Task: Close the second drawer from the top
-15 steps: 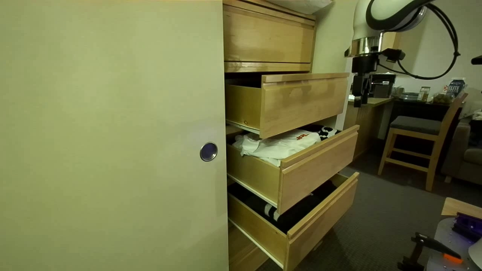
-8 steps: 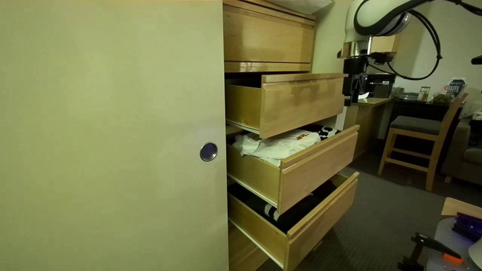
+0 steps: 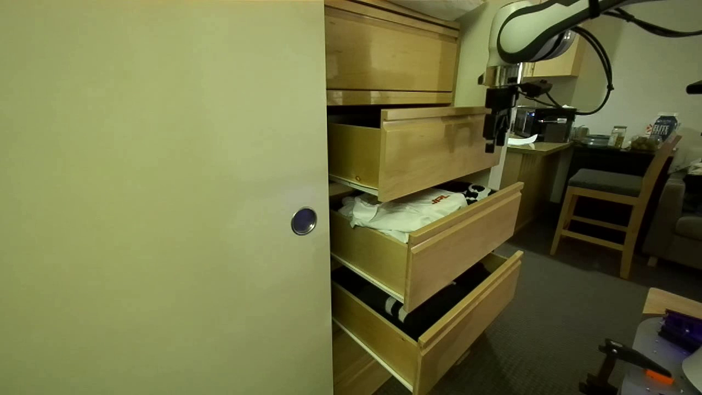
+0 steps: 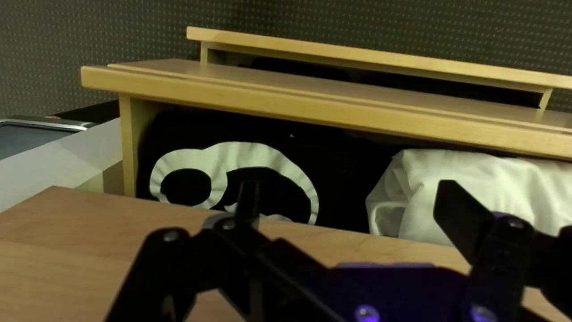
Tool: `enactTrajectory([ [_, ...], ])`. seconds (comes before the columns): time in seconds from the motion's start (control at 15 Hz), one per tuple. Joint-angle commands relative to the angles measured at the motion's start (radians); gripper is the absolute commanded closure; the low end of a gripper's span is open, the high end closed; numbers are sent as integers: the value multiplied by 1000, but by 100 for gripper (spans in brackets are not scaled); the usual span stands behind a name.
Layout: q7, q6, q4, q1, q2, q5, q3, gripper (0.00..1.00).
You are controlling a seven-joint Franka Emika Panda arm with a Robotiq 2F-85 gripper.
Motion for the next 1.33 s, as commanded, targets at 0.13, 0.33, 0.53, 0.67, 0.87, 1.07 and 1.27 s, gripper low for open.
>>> enactTrajectory([
  [0.13, -42, 99, 39, -22, 58, -38, 13, 0],
  [0.33, -44, 151, 37, -24, 69, -31, 15, 0],
  [0.53, -45, 190, 44, -26, 74, -22, 14, 0],
  [0.67, -47, 209, 58, -28, 83, -15, 13, 0],
  [0.87, -48, 217, 84, -33, 101, -7, 11, 0],
  [1.07, -47, 216, 126, -36, 132, -1, 11, 0],
  [1.27, -45, 195, 186, -43, 180, 5, 12, 0],
])
